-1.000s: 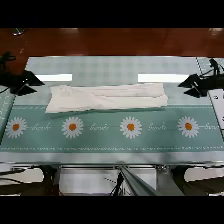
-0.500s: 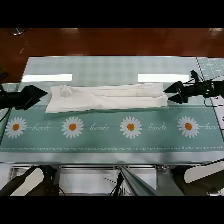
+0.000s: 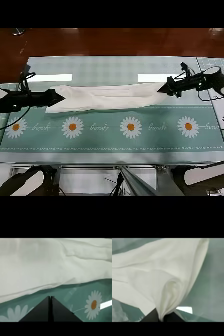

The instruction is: Fold the shirts.

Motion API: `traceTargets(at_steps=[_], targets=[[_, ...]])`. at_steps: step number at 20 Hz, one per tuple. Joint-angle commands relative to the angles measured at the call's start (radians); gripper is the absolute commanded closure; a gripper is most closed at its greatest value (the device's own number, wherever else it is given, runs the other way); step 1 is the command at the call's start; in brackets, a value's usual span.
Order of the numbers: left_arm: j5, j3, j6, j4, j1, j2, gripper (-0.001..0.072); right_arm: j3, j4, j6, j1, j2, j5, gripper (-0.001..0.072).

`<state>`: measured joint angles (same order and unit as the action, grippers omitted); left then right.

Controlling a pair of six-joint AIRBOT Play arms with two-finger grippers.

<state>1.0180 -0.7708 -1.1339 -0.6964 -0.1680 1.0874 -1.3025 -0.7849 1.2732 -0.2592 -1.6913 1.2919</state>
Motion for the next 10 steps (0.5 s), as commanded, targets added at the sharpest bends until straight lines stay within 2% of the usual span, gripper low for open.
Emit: traceTargets(at_steps=[1, 5, 10], targets=[[-0.061, -0.002, -0.048, 0.075, 0.113, 0.013, 0.0682, 0.024, -0.177, 0.048, 0.0, 0.189, 0.106, 0.0694], [-0.227, -0.066, -0.086, 0.074, 0.382, 0.103, 0.0683, 0.197, -0.259, 0.07, 0.017, 0.533, 0.07, 0.0694], [-0.24, -0.333, -0.137, 0.072, 0.644, 0.378, 0.0683, 0.272, -0.323, 0.127, 0.018, 0.773, 0.107, 0.0694]])
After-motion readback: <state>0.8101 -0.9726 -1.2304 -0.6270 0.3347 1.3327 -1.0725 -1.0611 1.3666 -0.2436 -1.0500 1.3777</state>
